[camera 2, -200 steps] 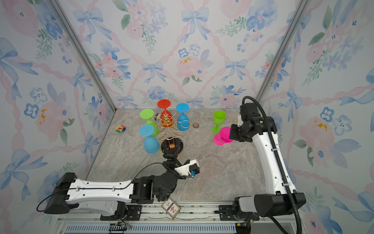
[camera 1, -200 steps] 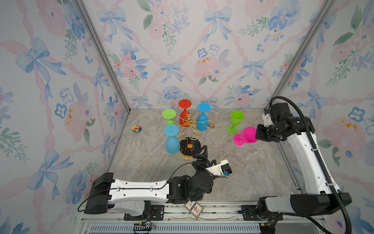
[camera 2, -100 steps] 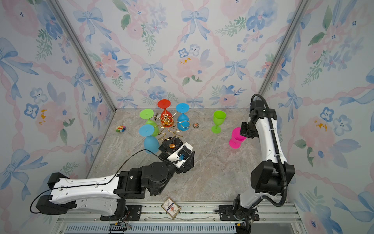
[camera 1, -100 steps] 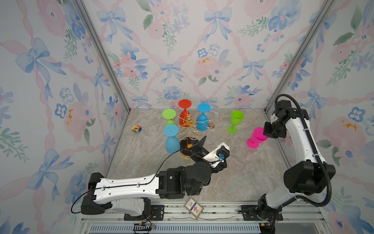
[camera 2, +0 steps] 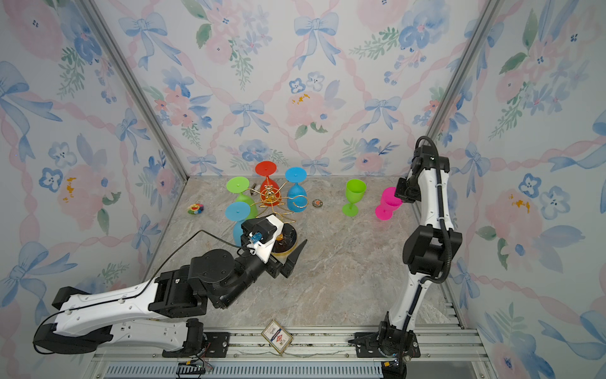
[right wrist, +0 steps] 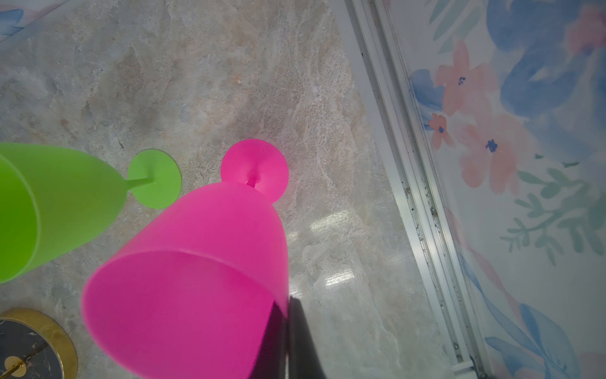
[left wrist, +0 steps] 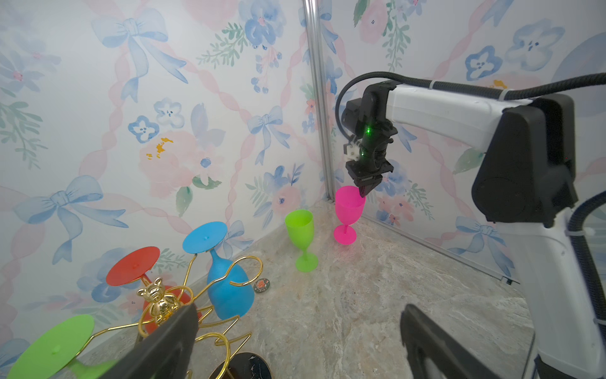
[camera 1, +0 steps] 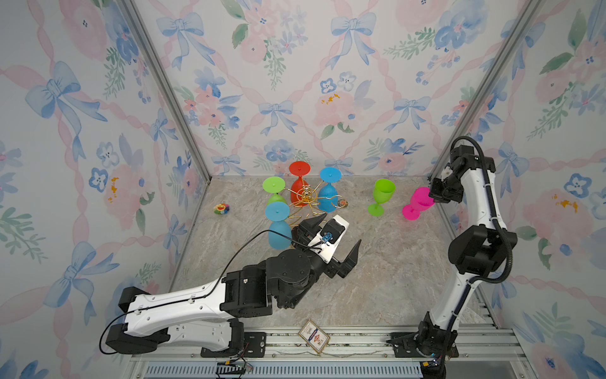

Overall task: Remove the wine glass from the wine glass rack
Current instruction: 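Carry the magenta glass beside the green glass with the right gripper while left arm rises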

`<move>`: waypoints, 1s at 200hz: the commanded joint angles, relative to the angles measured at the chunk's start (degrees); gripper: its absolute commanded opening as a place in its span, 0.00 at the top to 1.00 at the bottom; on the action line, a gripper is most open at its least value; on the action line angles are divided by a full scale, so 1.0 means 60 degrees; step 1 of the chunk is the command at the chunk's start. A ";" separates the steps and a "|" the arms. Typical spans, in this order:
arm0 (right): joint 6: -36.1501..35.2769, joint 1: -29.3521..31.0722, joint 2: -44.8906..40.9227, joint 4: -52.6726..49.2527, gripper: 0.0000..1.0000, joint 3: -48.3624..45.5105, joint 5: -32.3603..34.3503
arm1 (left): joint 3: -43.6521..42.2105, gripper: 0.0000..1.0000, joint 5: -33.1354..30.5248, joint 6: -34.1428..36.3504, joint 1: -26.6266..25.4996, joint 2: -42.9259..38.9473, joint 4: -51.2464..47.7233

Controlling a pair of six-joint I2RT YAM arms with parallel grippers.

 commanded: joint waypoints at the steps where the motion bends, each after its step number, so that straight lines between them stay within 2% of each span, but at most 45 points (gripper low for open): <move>1: -0.0102 0.0108 0.0531 -0.0777 1.00 0.0848 -0.0103 | 0.0188 0.02 0.0461 -0.0382 0.0106 -0.0073 -0.0291; 53: -0.0031 0.0270 0.1429 -0.1176 1.00 0.2133 -0.0324 | 0.0168 0.02 0.0677 -0.0399 0.0248 -0.0132 -0.0288; 200: 0.0054 0.0823 0.1985 -0.1031 1.00 0.2270 -0.0503 | 0.0073 0.02 0.1300 -0.0341 0.0798 0.0078 -0.0295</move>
